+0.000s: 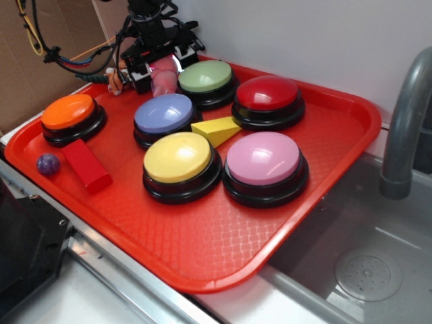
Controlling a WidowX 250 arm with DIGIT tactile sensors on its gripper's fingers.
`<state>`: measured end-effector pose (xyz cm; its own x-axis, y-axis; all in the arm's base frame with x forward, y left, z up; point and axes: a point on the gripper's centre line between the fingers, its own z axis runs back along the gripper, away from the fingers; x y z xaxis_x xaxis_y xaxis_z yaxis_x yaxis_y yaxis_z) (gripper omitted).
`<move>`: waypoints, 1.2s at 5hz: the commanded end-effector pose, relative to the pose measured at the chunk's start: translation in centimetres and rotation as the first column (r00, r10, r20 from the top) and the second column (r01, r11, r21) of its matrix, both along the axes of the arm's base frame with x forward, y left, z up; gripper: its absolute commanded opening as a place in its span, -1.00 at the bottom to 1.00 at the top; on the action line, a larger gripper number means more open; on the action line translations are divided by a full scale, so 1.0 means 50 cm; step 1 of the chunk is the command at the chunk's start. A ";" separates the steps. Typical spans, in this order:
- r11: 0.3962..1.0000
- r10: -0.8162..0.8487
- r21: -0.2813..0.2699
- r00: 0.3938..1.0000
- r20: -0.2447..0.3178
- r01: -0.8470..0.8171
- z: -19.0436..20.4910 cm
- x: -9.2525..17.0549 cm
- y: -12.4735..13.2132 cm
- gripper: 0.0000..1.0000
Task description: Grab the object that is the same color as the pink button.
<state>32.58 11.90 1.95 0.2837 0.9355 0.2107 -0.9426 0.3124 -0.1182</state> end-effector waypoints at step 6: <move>0.277 -0.960 -0.186 0.278 -0.021 0.943 0.257 -0.204 -0.195 -1.00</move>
<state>21.95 -0.22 13.06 0.9994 0.0110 -0.0321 -0.0159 0.9878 -0.1550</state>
